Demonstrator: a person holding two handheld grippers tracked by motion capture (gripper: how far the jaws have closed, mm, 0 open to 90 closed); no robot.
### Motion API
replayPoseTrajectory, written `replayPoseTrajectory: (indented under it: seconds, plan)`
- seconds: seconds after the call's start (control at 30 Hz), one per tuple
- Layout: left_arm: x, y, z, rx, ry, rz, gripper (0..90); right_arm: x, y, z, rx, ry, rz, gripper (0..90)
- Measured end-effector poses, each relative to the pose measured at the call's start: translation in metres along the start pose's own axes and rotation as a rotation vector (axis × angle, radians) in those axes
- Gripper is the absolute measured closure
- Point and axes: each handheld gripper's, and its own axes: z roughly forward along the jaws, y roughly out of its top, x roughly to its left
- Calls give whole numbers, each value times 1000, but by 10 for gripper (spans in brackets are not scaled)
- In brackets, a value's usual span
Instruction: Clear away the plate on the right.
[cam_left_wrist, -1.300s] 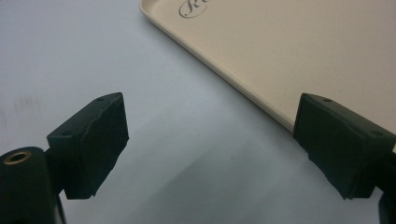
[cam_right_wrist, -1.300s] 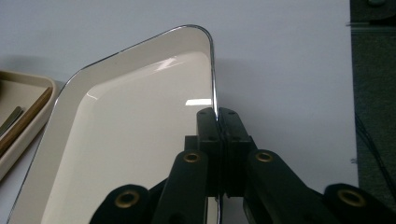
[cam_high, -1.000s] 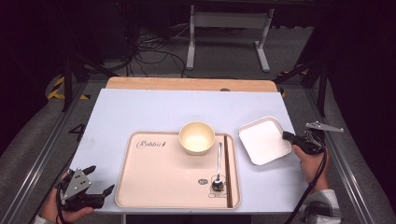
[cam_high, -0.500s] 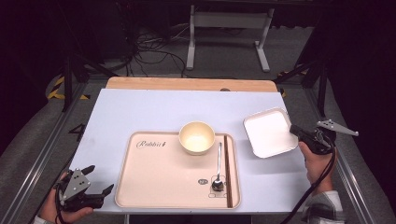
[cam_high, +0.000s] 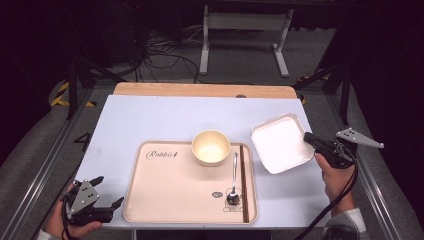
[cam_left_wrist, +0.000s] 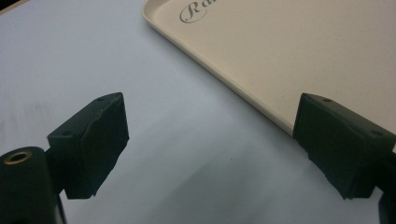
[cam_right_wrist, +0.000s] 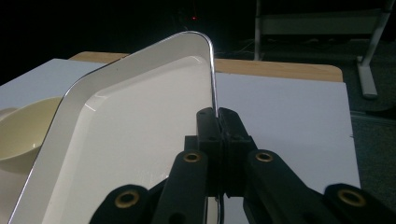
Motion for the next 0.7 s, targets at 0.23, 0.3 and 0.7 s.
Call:
replayPoseTrajectory:
  seconds: [0.23,0.3,0.7]
  plan:
    - [0,0,1,1,-5,-4,112,16,4,1,-5,39,-33,891]
    - [0,-1,1,1,-5,-8,112,22,5,2,-7,59,-42,891]
    - [0,-2,2,11,-8,-6,112,55,9,13,2,143,-100,891]
